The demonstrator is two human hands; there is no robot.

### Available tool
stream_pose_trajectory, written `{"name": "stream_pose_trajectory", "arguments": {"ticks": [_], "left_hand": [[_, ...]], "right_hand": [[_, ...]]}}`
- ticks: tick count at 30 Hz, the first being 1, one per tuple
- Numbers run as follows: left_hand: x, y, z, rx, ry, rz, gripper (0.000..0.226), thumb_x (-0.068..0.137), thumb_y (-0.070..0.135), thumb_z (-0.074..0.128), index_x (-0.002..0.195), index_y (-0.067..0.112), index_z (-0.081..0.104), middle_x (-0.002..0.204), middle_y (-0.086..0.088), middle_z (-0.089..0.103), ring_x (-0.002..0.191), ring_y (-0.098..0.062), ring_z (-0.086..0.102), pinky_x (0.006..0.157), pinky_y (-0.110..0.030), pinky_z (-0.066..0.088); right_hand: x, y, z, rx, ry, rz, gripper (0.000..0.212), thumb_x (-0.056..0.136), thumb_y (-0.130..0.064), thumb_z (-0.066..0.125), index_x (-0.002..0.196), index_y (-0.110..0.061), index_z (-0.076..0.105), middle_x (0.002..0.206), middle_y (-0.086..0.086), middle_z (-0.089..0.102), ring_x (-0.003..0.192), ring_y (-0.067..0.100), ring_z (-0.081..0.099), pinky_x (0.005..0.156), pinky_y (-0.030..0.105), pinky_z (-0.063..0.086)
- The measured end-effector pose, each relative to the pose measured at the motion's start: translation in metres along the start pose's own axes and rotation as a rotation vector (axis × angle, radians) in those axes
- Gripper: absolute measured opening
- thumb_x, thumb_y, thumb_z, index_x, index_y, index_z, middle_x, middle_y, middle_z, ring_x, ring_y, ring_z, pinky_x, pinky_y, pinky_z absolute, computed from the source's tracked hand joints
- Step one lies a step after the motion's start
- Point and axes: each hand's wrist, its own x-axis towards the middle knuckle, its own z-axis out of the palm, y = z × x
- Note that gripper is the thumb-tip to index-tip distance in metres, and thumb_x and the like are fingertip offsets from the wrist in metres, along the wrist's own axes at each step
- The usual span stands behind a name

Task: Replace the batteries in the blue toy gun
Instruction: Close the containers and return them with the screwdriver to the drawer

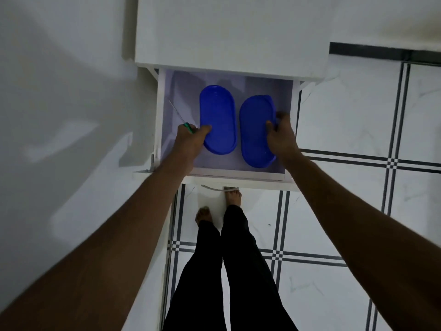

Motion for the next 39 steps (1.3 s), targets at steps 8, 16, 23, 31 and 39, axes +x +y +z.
{"name": "stream_pose_trajectory", "arguments": {"ticks": [8,16,23,31,39], "left_hand": [[0.018,-0.004,-0.003,0.146,0.088,0.004,0.031,0.085,0.019,0.068,0.101,0.003,0.047,0.075,-0.003,0.052,0.067,-0.010,0.054,0.044,-0.011,0.042],[0.020,-0.005,-0.007,0.331,0.112,0.016,0.039,0.083,0.015,0.069,0.110,0.004,0.044,0.087,-0.004,0.053,0.082,-0.017,0.059,0.063,-0.023,0.052],[0.017,-0.001,0.004,0.282,0.128,0.001,0.039,0.091,0.031,0.055,0.118,0.006,0.040,0.092,-0.005,0.054,0.074,-0.013,0.054,0.058,-0.025,0.045],[0.023,0.001,-0.013,0.686,0.103,-0.193,0.029,0.098,0.020,0.049,0.118,0.000,0.049,0.091,-0.015,0.066,0.081,-0.026,0.068,0.078,-0.037,0.058],[0.031,0.011,-0.006,1.236,0.084,0.072,0.029,0.096,0.011,0.054,0.120,-0.003,0.051,0.112,-0.017,0.064,0.104,-0.031,0.063,0.083,-0.035,0.048]], "right_hand": [[-0.011,-0.004,0.006,-0.153,0.074,-0.099,0.067,0.094,0.008,0.042,0.154,-0.008,0.015,0.147,0.014,0.041,0.127,0.028,0.049,0.100,0.039,0.049],[-0.085,-0.004,0.019,-0.001,0.101,-0.290,0.030,0.093,0.001,0.053,0.120,-0.013,0.056,0.108,-0.003,0.062,0.096,0.011,0.062,0.085,0.029,0.055],[-0.152,0.013,0.048,0.215,-0.348,0.002,0.021,0.096,0.005,0.047,0.097,-0.004,0.066,0.089,0.007,0.069,0.070,0.005,0.066,0.064,0.018,0.054],[-0.146,0.054,0.072,0.656,-0.403,0.707,0.023,0.097,-0.010,0.053,0.119,-0.007,0.058,0.102,0.015,0.069,0.091,0.026,0.066,0.088,0.038,0.057],[-0.127,0.069,0.074,1.175,-0.279,0.701,0.020,0.094,0.005,0.050,0.112,-0.004,0.053,0.126,0.023,0.057,0.110,0.033,0.062,0.096,0.042,0.052]]}}
